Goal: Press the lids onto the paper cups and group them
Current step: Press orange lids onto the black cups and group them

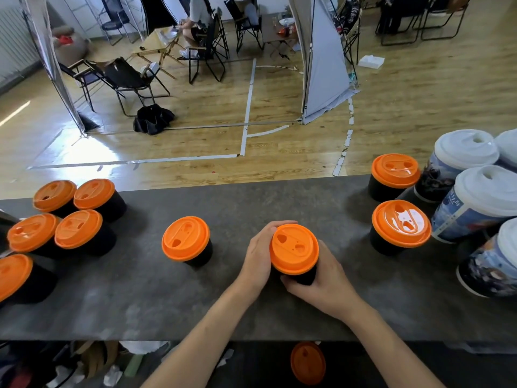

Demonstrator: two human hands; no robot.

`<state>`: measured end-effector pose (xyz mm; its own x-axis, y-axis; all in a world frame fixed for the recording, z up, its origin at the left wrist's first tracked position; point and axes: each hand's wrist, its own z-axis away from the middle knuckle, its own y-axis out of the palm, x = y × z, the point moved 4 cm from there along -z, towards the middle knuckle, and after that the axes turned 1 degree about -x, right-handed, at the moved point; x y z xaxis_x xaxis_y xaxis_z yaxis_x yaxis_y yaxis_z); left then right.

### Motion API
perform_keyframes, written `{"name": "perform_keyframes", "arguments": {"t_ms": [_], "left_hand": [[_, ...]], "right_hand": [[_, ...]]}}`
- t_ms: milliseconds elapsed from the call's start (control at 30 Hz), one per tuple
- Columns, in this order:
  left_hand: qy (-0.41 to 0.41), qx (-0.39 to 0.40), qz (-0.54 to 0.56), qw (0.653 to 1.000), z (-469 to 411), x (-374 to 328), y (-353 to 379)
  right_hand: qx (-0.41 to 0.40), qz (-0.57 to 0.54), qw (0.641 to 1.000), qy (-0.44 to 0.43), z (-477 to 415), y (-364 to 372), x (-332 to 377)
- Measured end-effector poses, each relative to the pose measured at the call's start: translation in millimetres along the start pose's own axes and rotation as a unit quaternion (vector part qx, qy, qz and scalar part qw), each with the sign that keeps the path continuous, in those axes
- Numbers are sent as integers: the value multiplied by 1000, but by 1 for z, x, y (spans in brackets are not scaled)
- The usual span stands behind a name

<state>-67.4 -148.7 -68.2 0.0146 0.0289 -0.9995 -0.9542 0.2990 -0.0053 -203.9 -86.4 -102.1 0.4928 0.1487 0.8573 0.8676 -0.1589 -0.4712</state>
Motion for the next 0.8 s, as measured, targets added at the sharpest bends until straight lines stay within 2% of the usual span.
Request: {"name": "perform_keyframes", "arguments": {"t_ms": [200, 300, 433, 500, 700, 800], "left_hand": [[38, -126, -30, 991, 19, 11, 0], [43, -108, -31, 993, 12, 7, 0], [21, -5, -20, 1000, -10, 0, -4], [17, 10, -6, 1000, -10, 0, -3], [63, -114, -7, 991, 15, 14, -4], [48, -101, -1, 994, 12, 13, 0]], "right_hand": [[2, -32, 999, 19, -1, 2, -1], [-1, -28, 999, 22, 0, 2, -3], [0, -10, 1000, 20, 0, 1, -4], [0, -8, 1000, 17, 0, 1, -1], [-12, -35, 999, 29, -1, 2, -2], [-7, -26, 999, 29, 0, 3, -4]]}}
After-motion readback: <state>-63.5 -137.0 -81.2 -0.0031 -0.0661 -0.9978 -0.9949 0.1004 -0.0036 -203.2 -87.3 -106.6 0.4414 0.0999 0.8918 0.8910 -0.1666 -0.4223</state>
